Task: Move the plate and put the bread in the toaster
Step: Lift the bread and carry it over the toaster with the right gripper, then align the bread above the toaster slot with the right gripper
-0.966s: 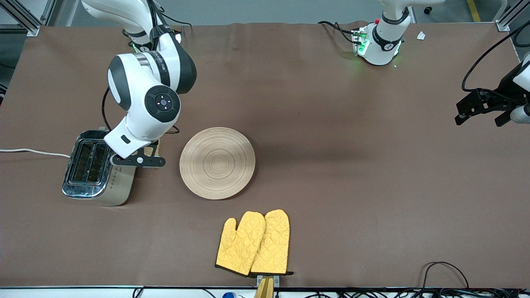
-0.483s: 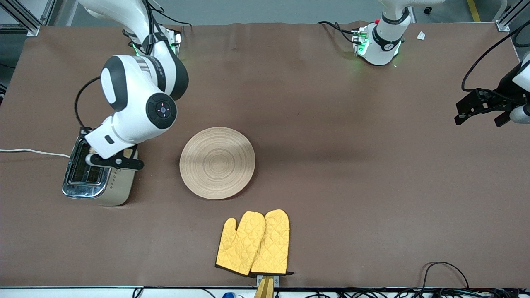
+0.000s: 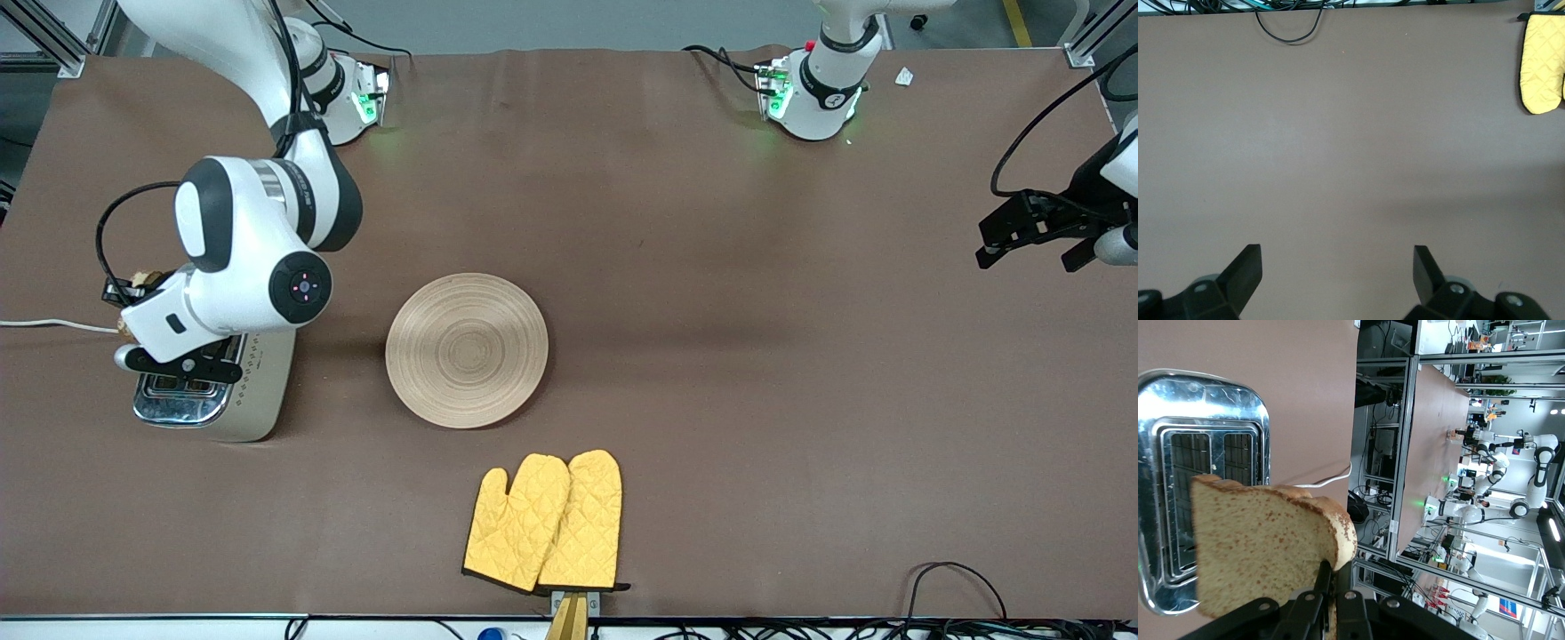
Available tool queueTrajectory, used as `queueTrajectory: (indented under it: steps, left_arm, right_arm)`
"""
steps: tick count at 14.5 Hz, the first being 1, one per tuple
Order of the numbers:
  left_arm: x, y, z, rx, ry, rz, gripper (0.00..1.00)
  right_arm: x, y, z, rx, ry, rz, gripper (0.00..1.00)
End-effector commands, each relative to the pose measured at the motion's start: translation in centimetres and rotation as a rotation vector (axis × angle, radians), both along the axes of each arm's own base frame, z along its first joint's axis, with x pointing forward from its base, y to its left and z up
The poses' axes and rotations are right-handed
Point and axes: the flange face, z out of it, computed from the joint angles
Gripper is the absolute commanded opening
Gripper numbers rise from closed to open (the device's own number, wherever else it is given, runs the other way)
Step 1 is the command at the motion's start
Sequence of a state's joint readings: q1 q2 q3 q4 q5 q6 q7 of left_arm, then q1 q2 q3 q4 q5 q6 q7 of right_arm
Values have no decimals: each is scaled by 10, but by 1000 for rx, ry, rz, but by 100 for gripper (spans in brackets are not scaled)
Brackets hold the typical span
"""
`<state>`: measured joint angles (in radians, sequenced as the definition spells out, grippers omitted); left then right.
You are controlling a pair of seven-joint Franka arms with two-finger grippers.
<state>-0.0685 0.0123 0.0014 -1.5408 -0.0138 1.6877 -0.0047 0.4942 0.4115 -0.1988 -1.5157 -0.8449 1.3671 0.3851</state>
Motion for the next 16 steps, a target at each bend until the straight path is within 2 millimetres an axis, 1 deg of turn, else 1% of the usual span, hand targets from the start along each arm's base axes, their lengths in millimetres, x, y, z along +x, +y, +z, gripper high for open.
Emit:
queueTrajectory:
  steps: [1, 3, 5, 8, 9, 11, 12, 14, 16]
  left_arm:
    - [0, -2, 4, 22, -11, 5, 100]
    - [0, -2, 4, 22, -11, 5, 100]
    - [0, -1, 4, 22, -11, 6, 100]
    - [0, -1, 4, 22, -11, 6, 100]
    - [0, -2, 4, 22, -11, 5, 100]
    - [0, -2, 4, 22, -11, 5, 100]
    - [0, -2, 4, 21, -11, 6, 100]
    - [0, -1, 4, 22, -11, 6, 100]
    - [0, -2, 4, 22, -11, 5, 100]
  right_arm:
    - [1, 0, -7, -35, -2, 6, 0]
    - [2, 3, -12, -40, 5, 10, 0]
    - [3, 0, -15, -44, -6, 2, 0]
    - [4, 1, -31, -62, -25, -12, 0]
    - [5, 2, -32, -61, -33, -2, 0]
    - [5, 1, -45, -56, -32, 23, 0]
    - [3, -2, -54, -66, -33, 21, 0]
    - [3, -6, -62, -65, -37, 36, 0]
    - [5, -12, -63, -65, -40, 33, 0]
